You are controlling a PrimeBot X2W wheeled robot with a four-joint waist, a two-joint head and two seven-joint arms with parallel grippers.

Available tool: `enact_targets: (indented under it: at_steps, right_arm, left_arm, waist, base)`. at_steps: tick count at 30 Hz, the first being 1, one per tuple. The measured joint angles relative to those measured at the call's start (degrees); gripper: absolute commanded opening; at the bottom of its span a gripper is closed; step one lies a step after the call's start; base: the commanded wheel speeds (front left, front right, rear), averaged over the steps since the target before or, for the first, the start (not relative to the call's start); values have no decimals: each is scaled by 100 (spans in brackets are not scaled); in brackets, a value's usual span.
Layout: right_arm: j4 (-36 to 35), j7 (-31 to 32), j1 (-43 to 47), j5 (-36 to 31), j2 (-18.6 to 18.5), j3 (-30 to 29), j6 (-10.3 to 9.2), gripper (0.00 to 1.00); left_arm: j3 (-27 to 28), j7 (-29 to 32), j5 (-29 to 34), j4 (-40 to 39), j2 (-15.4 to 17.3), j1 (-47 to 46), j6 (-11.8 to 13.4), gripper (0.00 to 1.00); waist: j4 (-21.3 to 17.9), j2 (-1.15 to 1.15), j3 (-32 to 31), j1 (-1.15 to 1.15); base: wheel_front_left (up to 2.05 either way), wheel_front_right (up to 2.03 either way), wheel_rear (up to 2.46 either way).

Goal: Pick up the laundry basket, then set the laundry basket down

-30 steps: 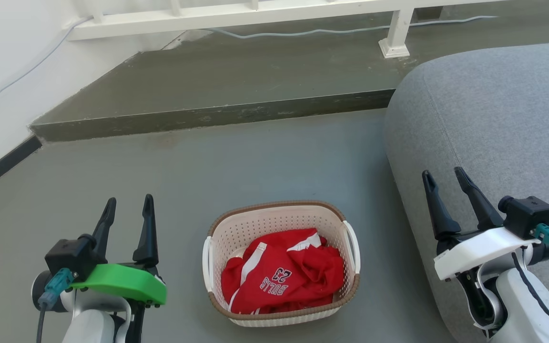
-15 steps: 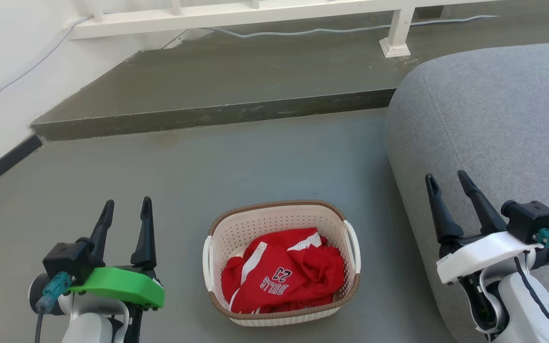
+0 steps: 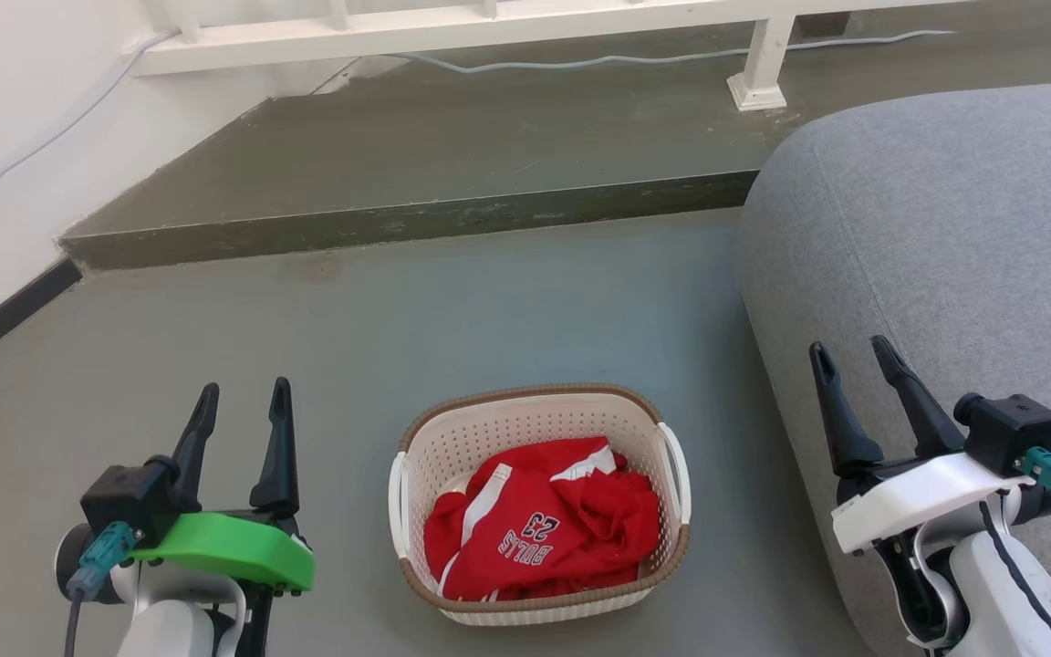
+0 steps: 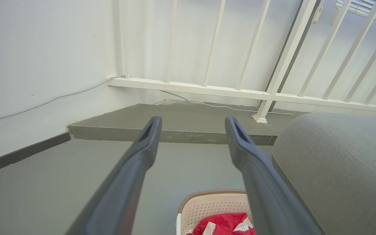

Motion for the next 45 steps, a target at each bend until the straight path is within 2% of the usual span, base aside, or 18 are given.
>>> enact_targets:
  at_steps: [3,4,13,45]
  right_arm:
    - [0,0,1,-30,19,-22,13,100]
    - [45,3,8,-33,29,-16,10,0]
    - [268,30,246,92,166,-5,9,0]
    - [261,671,238,2463,336,-593,57,0]
  left_arm:
    - [-1,0,0,7,-2,1,-33,100]
    - [-12,4,-1,48,-7,2,-32,0]
    - [-13,80,-122,344,-35,123,-32,0]
    - [396,792,-2461,378,-48,120,-65,0]
  waist:
    - [-6,0,1,0]
    - [-6,0,0,0]
    - [-2,0,-6,0]
    - [97,0,-92,0]
  base:
    - [0,0,0]
    - [0,0,0]
    - [0,0,0]
    - [0,0,0]
